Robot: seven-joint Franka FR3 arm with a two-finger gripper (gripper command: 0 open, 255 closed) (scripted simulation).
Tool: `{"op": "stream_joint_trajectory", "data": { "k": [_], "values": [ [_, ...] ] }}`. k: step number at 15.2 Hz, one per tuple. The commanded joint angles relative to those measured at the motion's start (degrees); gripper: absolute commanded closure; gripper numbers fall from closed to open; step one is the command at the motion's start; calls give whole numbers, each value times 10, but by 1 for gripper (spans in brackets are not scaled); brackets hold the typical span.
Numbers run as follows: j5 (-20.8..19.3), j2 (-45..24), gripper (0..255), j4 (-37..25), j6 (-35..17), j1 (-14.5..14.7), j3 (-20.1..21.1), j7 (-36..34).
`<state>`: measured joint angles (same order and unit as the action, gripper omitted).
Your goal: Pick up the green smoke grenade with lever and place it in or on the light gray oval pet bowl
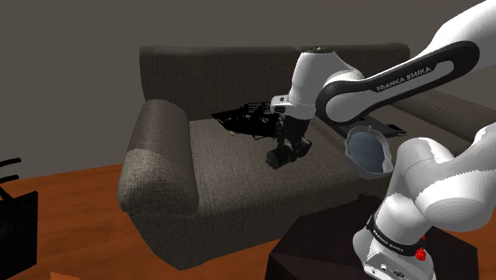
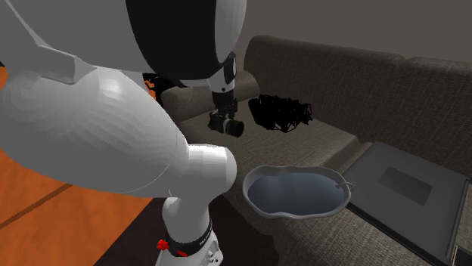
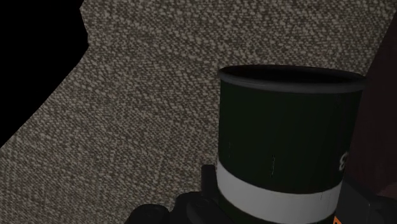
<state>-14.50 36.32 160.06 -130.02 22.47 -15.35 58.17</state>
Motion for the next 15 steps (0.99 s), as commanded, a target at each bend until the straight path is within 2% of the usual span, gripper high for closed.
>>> {"op": "stream_joint_trajectory", "data": {
  "k": [1,15],
  "values": [
    [3,10,255,-11,20,1,2,2],
    [21,52,255,-94,146,7,20,9]
  ]
}}
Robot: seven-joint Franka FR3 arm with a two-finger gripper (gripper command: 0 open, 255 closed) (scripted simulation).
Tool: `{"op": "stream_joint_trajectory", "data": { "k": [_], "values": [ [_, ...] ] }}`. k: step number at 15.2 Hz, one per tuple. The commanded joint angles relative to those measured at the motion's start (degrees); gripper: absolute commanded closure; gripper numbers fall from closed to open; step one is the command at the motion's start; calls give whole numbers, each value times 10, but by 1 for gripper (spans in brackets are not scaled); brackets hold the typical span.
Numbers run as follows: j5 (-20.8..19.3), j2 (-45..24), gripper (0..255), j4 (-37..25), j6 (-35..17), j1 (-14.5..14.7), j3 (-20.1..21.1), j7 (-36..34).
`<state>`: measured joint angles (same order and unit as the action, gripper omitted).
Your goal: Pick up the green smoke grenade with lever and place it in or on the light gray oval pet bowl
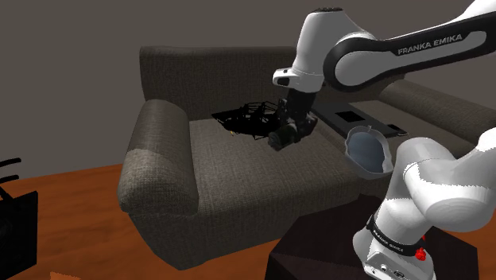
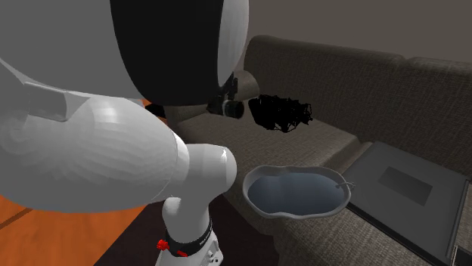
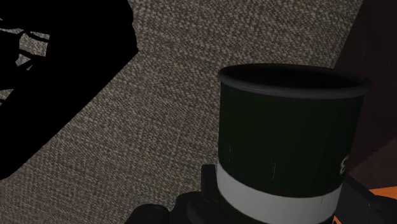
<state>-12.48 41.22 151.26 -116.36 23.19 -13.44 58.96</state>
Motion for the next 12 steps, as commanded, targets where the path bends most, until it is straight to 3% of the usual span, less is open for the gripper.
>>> {"op": "stream_joint_trajectory", "data": {
  "k": [1,5,12],
  "values": [
    [2,5,255,-13,18,1,2,2],
    [7,9,255,-41,49,2,6,4],
    [-45,130,255,13,108,-58,-48,81]
  ]
}}
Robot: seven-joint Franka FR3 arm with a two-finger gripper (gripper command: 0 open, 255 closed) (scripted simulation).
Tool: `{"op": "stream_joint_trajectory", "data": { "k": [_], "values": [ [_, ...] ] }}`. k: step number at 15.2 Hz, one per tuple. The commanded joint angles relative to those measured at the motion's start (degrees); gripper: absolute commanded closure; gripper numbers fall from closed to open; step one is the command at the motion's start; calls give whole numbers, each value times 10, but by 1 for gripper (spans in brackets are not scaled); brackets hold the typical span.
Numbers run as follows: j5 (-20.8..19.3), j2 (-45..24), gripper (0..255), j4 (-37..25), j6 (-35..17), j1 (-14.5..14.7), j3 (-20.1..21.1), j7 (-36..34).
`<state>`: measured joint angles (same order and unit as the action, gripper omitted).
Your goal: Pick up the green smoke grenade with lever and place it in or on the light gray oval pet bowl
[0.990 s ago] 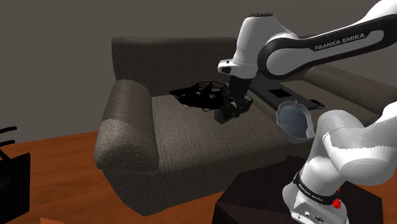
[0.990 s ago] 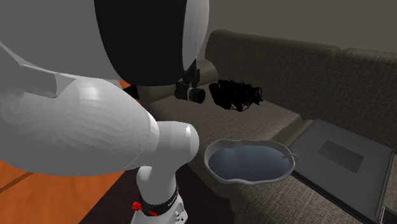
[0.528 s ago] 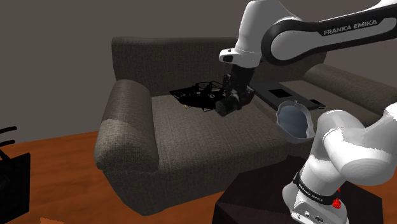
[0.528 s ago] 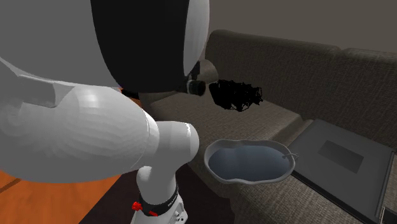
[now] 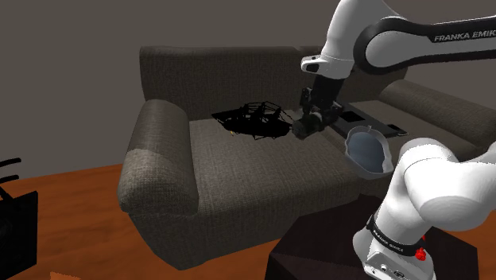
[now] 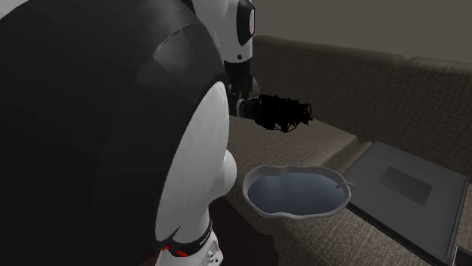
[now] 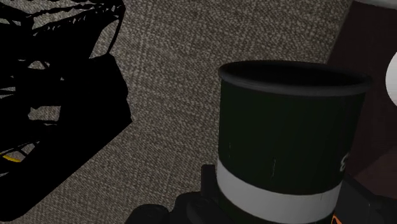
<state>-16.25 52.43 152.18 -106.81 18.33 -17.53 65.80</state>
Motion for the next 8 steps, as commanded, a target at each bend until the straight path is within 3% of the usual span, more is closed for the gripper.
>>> {"op": "stream_joint_trajectory", "data": {
  "k": [1,8],
  "values": [
    [-16,34,255,9,22,-19,-16,25],
    [-81,120,255,21,83,-89,-87,122]
  ]
}}
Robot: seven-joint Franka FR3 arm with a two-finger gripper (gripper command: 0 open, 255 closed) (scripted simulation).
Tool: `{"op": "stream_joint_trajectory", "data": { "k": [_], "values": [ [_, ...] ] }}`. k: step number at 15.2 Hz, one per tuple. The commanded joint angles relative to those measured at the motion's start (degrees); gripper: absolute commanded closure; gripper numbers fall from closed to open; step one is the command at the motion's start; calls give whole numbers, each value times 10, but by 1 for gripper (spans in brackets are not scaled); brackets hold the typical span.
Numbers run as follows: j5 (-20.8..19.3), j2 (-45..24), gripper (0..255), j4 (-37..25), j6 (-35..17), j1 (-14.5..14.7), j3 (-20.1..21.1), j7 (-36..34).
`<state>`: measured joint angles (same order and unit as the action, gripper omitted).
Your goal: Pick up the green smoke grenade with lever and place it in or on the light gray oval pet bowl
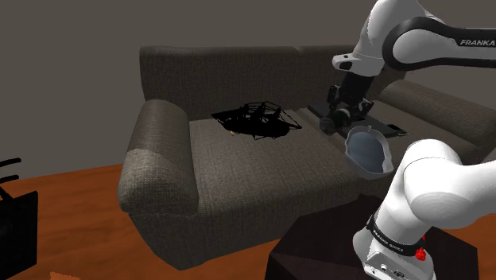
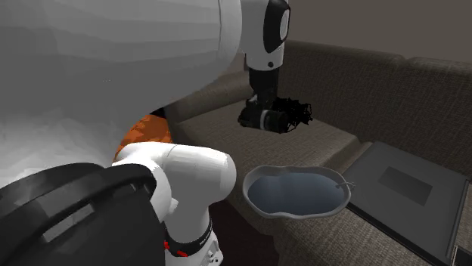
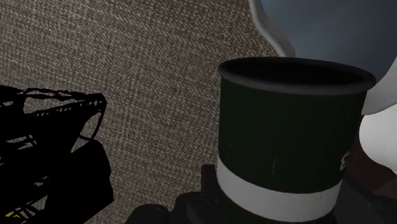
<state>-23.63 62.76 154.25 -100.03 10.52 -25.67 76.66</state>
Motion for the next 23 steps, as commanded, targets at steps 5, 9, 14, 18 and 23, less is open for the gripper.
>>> {"op": "stream_joint_trajectory", "data": {
  "k": [5,9,14,18,23],
  "values": [
    [-58,53,255,-14,51,-55,-63,88],
    [-99,66,255,-38,72,-83,-112,148],
    [-138,71,255,-60,81,-101,-159,198],
    [-156,77,255,-32,59,-109,-178,197],
    [-182,81,255,1,30,-118,-206,195]
  ]
}}
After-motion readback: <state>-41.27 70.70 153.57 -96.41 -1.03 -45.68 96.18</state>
